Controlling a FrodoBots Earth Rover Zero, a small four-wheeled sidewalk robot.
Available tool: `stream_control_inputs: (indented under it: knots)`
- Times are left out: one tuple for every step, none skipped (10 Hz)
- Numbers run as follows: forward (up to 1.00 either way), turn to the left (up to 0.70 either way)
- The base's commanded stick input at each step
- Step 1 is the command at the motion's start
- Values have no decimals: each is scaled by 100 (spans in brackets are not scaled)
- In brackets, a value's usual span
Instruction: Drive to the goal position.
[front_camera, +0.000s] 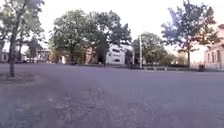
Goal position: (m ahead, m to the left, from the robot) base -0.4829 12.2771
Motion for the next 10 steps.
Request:
stream_control_inputs:
  knots:
    - [70, 0]
    - [70, 0]
    - [70, 0]
    - [70, 0]
    - [70, 0]
    - [70, 17]
    - [70, 31]
    - [70, 34]
    - [70, 35]
    - [70, 35]
